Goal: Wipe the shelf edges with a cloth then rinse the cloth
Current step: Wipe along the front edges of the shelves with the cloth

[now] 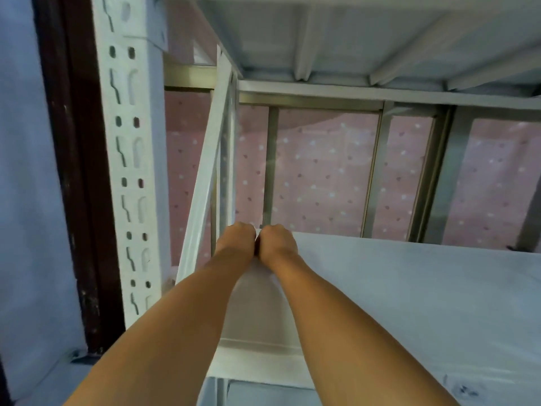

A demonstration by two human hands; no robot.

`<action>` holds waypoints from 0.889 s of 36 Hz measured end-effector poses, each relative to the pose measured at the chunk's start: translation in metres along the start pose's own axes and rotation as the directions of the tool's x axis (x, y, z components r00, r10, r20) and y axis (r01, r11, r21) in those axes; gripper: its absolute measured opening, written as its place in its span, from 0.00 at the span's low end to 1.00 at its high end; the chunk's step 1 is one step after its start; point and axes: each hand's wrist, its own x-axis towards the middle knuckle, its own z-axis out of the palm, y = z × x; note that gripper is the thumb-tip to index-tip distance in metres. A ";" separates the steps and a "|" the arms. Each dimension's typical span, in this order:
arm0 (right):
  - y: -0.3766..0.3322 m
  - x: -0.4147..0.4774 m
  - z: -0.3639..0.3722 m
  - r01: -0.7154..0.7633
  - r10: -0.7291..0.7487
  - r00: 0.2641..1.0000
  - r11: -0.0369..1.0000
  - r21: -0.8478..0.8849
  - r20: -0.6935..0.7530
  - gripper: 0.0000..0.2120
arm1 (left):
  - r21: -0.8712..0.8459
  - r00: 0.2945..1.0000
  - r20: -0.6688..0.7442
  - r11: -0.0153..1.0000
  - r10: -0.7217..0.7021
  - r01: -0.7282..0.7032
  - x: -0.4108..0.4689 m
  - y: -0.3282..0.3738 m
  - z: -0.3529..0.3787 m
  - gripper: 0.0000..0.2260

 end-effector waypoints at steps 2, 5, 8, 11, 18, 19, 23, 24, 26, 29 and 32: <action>0.004 0.016 0.004 0.009 -0.009 1.000 1.000 0.006 -0.020 0.11 | 0.014 1.000 0.011 1.000 0.003 -0.003 0.017 0.002 0.003 0.08; 0.010 0.038 0.012 0.007 -0.007 1.000 1.000 -0.001 -0.026 0.11 | 0.017 1.000 0.029 1.000 -0.008 0.008 0.038 0.006 0.008 0.10; 0.016 0.062 0.020 0.005 -0.005 1.000 1.000 0.004 -0.014 0.09 | 0.000 0.999 0.039 1.000 -0.028 0.028 0.058 0.007 0.017 0.09; 0.020 0.084 0.026 0.003 -0.003 1.000 1.000 0.014 -0.026 0.09 | -0.019 0.998 0.053 0.999 -0.035 0.036 0.078 0.005 0.023 0.08; 0.032 0.117 0.041 0.041 -0.041 0.998 0.999 0.001 -0.050 0.09 | -0.066 1.000 -0.007 0.998 0.002 -0.002 0.109 0.001 0.038 0.05; 0.033 0.119 0.043 0.046 -0.046 0.998 0.999 -0.001 -0.053 0.09 | -0.077 1.000 -0.010 0.997 0.001 -0.002 0.112 0.002 0.040 0.05; 0.038 0.124 0.049 0.029 -0.028 0.998 0.999 0.021 -0.063 0.09 | -0.106 1.000 -0.013 0.994 -0.003 0.001 0.120 0.004 0.044 0.07; 0.040 0.125 0.048 0.020 -0.018 0.998 0.999 0.032 -0.067 0.10 | -0.100 1.000 -0.016 0.995 0.003 -0.005 0.120 0.005 0.044 0.08; 0.043 0.126 0.048 0.002 0.002 0.998 0.998 0.062 -0.065 0.12 | -0.083 1.000 -0.017 0.996 0.017 -0.018 0.121 0.005 0.044 0.08; 0.043 0.123 0.050 -0.008 0.013 0.999 0.996 0.094 -0.049 0.12 | -0.040 1.000 0.000 0.999 0.024 -0.024 0.117 0.005 0.042 0.08; 0.039 0.120 0.048 -0.008 0.013 0.999 0.994 0.112 -0.040 0.12 | -0.003 1.000 0.010 1.000 0.016 -0.016 0.114 0.003 0.037 0.08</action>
